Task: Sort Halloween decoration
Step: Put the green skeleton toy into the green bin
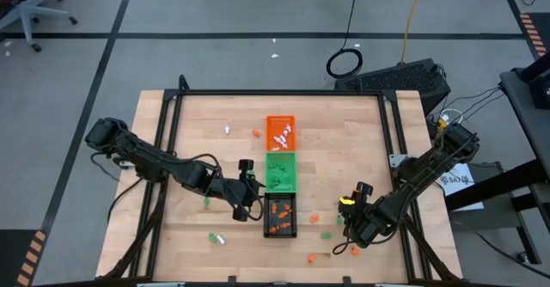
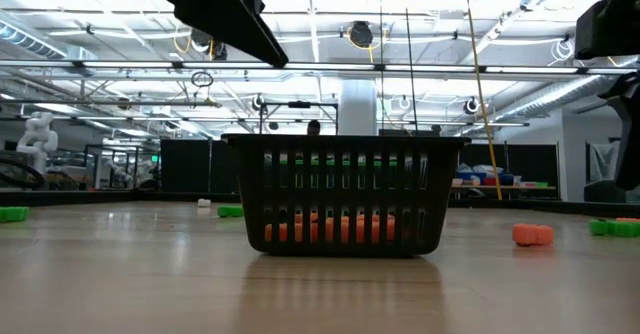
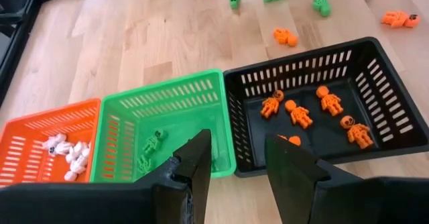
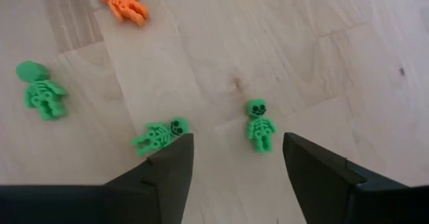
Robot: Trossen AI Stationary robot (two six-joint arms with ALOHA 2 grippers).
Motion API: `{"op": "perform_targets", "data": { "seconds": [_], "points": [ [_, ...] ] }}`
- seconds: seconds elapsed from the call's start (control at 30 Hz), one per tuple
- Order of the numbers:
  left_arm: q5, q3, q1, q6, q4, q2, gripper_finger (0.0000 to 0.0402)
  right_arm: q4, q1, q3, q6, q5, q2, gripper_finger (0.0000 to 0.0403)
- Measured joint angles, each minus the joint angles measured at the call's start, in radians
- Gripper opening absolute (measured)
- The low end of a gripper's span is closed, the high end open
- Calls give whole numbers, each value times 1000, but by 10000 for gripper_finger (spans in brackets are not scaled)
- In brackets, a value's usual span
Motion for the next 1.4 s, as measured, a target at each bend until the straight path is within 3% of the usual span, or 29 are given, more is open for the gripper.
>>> {"op": "perform_targets", "data": {
  "seconds": [0.93, 1.07, 1.4],
  "points": [
    [-16, 0, 5, 18, 0, 0, 136, 334, -66, -237, -84, -24, -5, 203],
    [-18, 0, 5, -1, 0, 0, 136, 337, -66, -241, -94, -30, -3, 173],
    [-18, 0, 5, -35, 1, 0, 136, 337, -67, -242, -162, -26, -2, 39]
  ]
}}
